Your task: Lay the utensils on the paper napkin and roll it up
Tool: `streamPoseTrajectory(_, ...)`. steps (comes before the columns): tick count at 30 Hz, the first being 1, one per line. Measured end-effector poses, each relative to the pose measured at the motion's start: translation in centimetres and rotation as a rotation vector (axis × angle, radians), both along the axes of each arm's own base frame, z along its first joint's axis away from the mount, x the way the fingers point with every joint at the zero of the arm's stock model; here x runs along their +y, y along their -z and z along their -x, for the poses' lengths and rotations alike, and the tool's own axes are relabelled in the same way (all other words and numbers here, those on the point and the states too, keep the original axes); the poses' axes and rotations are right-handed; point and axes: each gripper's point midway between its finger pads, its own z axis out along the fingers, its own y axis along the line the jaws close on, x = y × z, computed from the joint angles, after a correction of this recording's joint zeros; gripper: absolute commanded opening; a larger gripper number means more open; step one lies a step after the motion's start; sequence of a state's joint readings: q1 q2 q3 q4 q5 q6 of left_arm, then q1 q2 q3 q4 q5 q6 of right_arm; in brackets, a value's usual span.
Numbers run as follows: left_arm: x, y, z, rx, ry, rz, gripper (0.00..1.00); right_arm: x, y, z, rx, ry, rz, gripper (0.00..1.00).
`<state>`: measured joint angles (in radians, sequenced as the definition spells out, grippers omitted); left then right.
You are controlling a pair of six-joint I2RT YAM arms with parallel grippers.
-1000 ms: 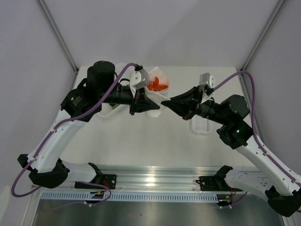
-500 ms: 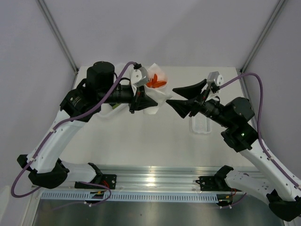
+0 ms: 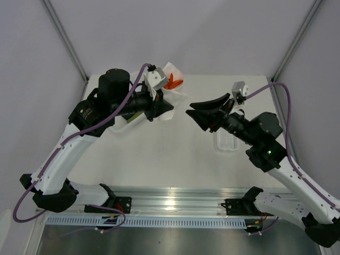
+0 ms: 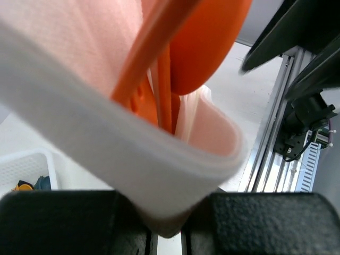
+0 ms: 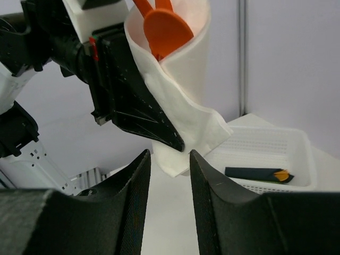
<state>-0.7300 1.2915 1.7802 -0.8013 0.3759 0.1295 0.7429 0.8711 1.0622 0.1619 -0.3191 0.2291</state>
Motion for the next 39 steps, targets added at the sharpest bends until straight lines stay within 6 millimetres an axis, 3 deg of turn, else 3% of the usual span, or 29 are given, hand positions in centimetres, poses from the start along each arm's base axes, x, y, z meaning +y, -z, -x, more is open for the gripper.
streamPoseTrajectory(7,-0.1,0.1,0.0,0.005,0.003,0.000,0.01,3.5,2.5,-1.9,0.079,-0.070,0.027,0.41)
streamPoseTrajectory(27,-0.8,0.7,1.6,0.049,0.102,0.001,0.01,4.0,1.9,-2.5,0.069,-0.072,0.004,0.46)
streamPoseTrajectory(34,-1.0,0.8,2.3,0.060,0.140,0.003,0.01,4.2,1.9,-2.1,0.061,-0.097,0.009,0.41)
streamPoseTrajectory(38,-1.1,0.8,2.8,0.060,0.171,0.001,0.01,4.5,1.8,-1.5,0.047,-0.136,0.010,0.32)
streamPoseTrajectory(39,-1.1,0.9,2.9,0.058,0.179,-0.001,0.01,4.6,1.7,-1.3,0.045,-0.147,0.009,0.26)
